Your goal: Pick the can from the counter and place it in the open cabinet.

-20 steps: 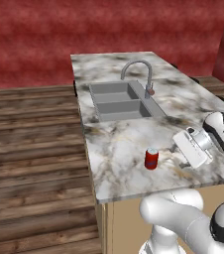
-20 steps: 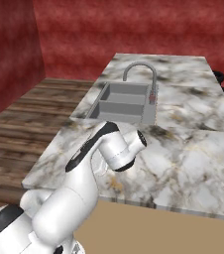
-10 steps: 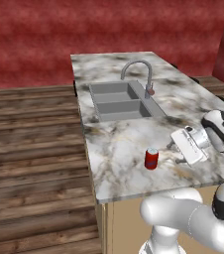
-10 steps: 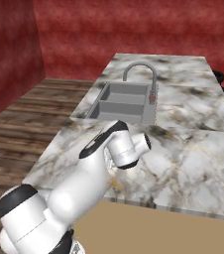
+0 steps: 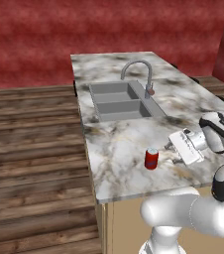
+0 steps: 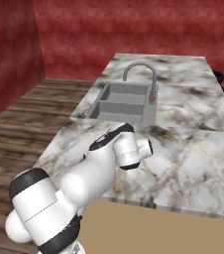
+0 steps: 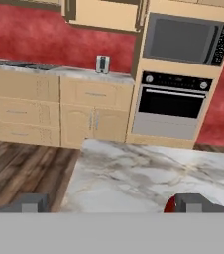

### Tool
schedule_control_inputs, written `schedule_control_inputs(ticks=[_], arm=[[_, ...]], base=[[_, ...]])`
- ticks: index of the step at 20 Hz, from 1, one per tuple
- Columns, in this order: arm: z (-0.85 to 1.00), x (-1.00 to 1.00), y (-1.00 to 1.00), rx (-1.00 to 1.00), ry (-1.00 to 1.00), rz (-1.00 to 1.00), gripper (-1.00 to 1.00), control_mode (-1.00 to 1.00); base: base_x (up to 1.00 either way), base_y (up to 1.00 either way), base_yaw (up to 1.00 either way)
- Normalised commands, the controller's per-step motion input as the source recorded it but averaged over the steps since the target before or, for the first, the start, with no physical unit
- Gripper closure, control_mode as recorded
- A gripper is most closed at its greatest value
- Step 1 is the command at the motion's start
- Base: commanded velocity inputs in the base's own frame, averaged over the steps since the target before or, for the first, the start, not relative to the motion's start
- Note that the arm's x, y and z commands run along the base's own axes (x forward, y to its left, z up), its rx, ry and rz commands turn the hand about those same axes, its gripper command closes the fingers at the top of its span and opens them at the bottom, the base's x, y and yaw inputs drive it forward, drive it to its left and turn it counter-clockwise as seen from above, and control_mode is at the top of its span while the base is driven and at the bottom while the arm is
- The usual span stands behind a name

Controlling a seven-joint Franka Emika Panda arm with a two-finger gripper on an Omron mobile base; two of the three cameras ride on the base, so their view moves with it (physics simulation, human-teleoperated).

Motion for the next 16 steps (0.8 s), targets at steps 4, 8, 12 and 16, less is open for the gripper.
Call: schedule_control_inputs(ticks=[4,8,12,16], arm=[[-0.19,0.23,0.02,0.03,0.02,-0.03,-1.0,-1.0],[-0.14,0.32,0.02,0.0,0.0,-0.05,-1.0,-1.0],[-0.15,0.34,0.0,0.0,0.0,-0.05,-1.0,-1.0],[-0.23,0.31,0.03,0.0,0.03,-0.05,-1.0,-1.0]], base=[[0.0,0.0,0.0],[0.0,0.0,0.0],[0.0,0.0,0.0],[0.0,0.0,0.0]])
